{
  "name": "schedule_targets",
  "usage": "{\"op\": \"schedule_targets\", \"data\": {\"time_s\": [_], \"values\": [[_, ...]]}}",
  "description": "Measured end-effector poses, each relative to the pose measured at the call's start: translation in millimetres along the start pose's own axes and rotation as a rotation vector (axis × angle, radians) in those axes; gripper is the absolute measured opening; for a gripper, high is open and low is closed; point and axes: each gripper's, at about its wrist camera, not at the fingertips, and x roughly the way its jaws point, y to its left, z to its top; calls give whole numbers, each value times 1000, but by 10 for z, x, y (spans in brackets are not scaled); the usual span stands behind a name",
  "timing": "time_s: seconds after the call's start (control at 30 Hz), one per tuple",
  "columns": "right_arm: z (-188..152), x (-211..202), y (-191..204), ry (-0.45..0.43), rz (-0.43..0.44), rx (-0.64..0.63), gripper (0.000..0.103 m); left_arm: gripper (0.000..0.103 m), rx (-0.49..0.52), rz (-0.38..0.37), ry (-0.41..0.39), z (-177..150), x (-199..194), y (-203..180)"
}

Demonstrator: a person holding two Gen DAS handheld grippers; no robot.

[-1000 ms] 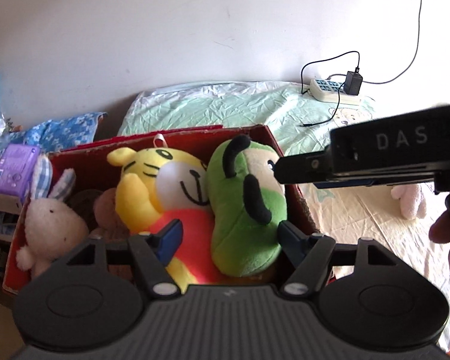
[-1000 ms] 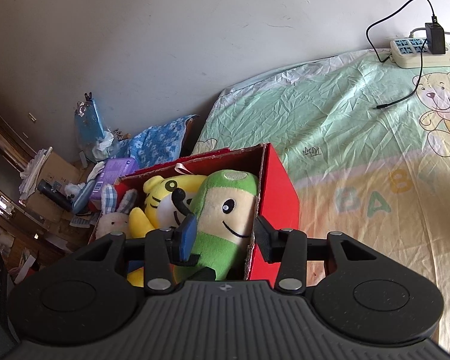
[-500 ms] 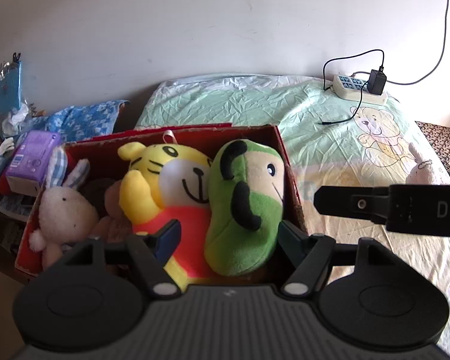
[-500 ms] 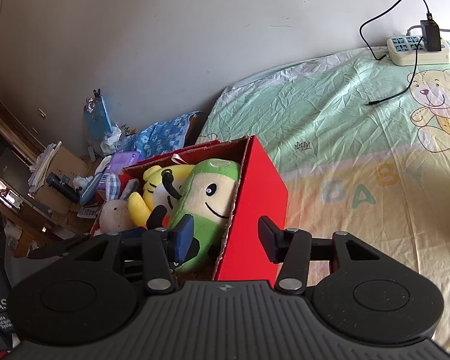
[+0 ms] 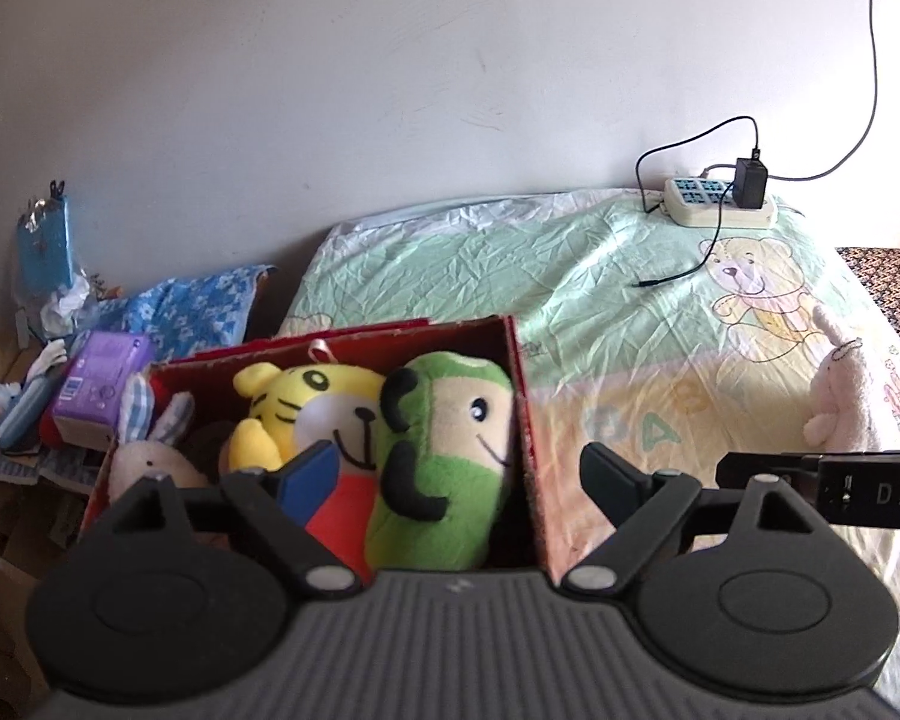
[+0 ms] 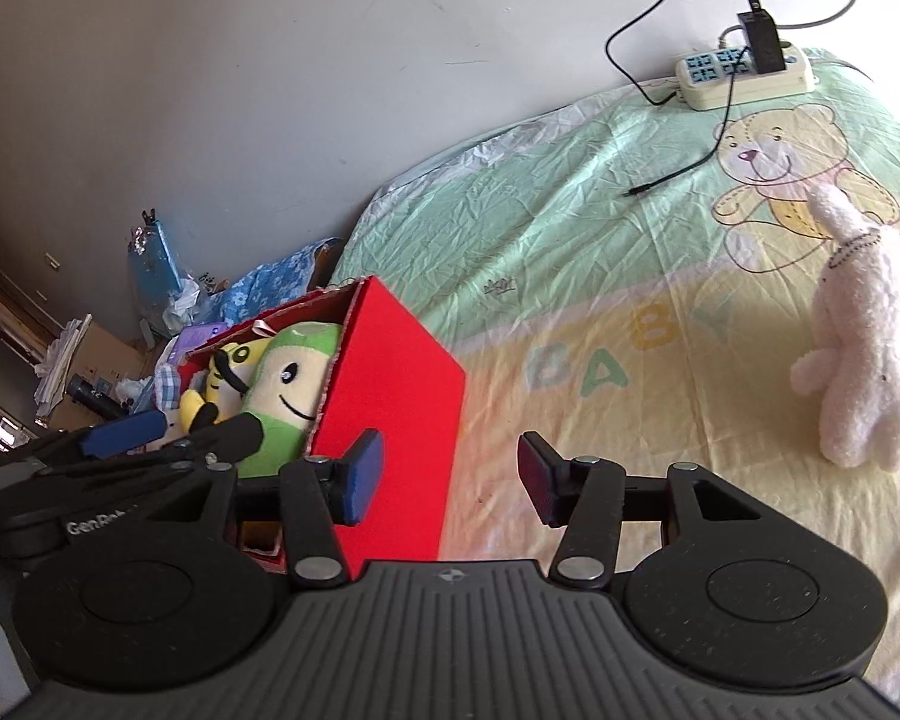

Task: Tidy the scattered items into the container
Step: 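Move the right tool to the white bunny plush on the bed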

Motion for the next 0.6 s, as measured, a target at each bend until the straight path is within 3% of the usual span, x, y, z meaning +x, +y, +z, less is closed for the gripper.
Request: {"op": "schedule_targets", "data": {"time_s": [0.23, 0.5, 0.6], "values": [[-72, -245, -614, -25, -102, 113, 57, 95, 88, -112, -3, 2, 72, -597], [-158, -575, -1278, -72, -233, 243, 60, 95, 189, -289, 128, -48, 516, -1402], [-168, -682, -1517, -81, -272, 301, 61, 96, 220, -321, 176, -60, 706, -1696]]}}
